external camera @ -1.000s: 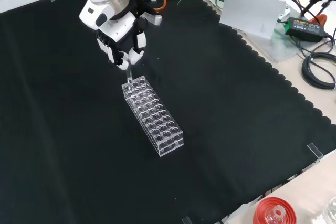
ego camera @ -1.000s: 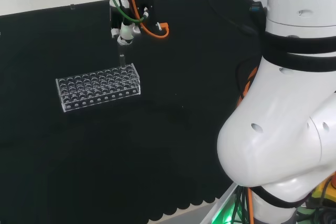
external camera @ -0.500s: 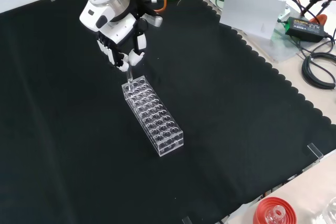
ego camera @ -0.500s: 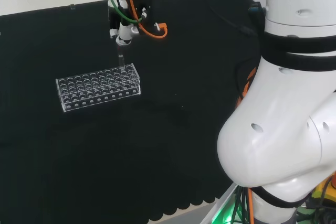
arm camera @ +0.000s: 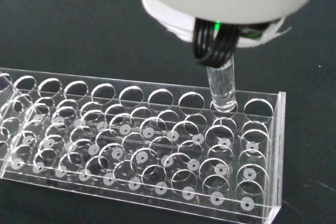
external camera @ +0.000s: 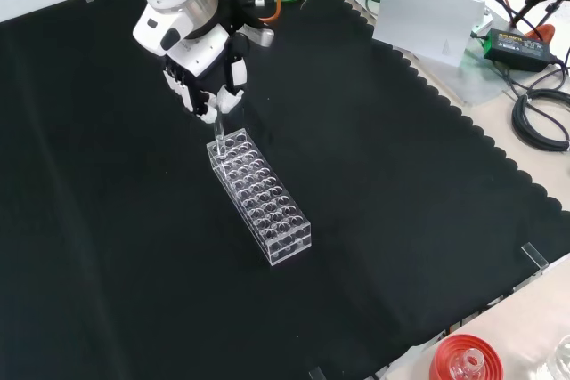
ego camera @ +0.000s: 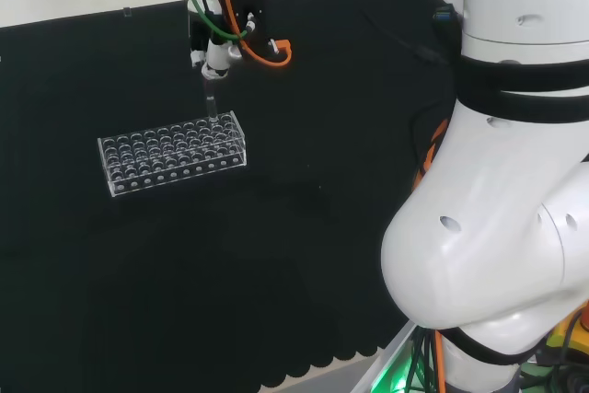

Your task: Put the test tube back in the rack.

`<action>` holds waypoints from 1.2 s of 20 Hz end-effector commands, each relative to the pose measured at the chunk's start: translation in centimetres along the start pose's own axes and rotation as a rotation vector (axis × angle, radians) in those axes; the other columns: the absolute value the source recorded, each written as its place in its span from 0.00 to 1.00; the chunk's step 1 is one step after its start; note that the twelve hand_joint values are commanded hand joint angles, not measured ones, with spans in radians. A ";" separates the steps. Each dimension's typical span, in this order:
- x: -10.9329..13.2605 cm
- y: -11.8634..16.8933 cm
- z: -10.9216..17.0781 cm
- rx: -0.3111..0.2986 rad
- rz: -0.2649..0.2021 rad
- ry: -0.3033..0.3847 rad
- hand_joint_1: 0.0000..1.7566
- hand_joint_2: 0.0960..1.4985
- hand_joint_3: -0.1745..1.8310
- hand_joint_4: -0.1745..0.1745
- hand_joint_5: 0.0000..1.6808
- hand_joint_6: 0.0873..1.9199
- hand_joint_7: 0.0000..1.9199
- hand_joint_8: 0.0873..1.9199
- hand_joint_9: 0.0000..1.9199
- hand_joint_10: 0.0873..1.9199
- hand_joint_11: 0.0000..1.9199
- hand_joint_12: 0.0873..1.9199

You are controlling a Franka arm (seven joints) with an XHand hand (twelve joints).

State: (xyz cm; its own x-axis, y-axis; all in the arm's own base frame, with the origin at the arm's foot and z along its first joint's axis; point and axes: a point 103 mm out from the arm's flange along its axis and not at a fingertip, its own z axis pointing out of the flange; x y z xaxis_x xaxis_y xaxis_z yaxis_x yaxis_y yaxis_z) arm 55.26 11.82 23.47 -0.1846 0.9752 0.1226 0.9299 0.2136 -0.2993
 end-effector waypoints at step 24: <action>0.2 0.7 2.2 0.039 -0.009 0.004 0.82 0.28 0.51 0.00 0.80 0.26 0.77 0.28 0.71 0.22 0.67 0.47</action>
State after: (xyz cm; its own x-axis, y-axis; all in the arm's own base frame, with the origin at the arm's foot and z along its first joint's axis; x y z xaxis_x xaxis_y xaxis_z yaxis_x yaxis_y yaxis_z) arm 55.14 12.27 21.33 -0.1914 0.9728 0.1304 0.9167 0.2247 -0.3305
